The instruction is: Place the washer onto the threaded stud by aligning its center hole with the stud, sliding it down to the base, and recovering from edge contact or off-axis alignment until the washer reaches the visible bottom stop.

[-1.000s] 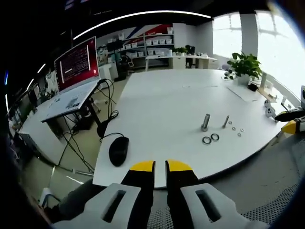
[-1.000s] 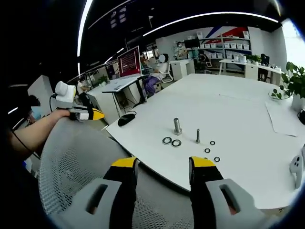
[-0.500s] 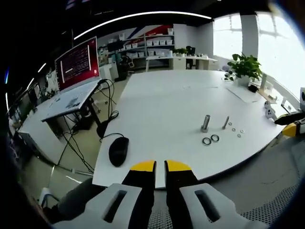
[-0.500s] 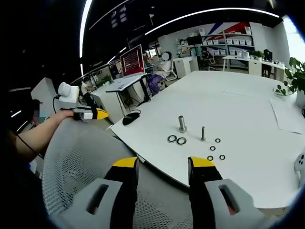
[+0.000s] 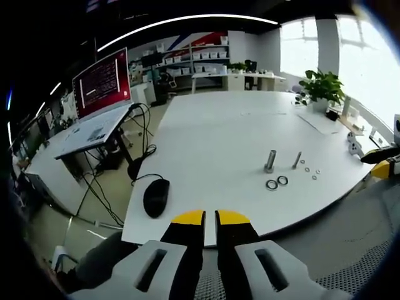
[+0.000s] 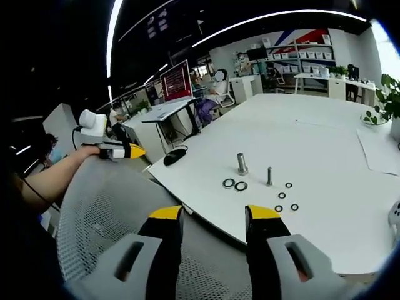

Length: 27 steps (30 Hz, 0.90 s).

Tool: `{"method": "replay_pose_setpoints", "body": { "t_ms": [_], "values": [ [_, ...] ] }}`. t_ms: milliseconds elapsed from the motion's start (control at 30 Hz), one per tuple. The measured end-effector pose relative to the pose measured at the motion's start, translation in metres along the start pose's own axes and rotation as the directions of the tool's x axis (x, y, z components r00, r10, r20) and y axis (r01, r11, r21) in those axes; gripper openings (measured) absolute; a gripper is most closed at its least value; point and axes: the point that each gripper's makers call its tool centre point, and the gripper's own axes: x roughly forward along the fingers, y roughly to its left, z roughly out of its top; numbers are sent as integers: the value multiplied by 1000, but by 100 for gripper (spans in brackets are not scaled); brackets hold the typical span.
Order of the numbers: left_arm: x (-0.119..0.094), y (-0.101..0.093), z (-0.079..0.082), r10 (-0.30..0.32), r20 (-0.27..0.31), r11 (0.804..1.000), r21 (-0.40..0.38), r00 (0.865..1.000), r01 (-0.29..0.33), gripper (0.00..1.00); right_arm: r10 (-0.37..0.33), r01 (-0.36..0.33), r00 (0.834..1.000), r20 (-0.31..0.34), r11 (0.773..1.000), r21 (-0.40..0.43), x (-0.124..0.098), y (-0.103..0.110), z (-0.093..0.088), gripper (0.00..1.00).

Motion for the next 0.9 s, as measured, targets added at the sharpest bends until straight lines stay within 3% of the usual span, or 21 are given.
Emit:
{"method": "replay_pose_setpoints", "body": {
  "t_ms": [433,900],
  "values": [
    [0,-1,1,-3,4,1000,3,1000,3,4,5,-5,1000,0,1000,6,0,1,0,41],
    [0,-5,-1,-29,-10,999,35,1000,29,4,-57,56,998,8,997,47,-2,-10,-1,40]
  ]
}}
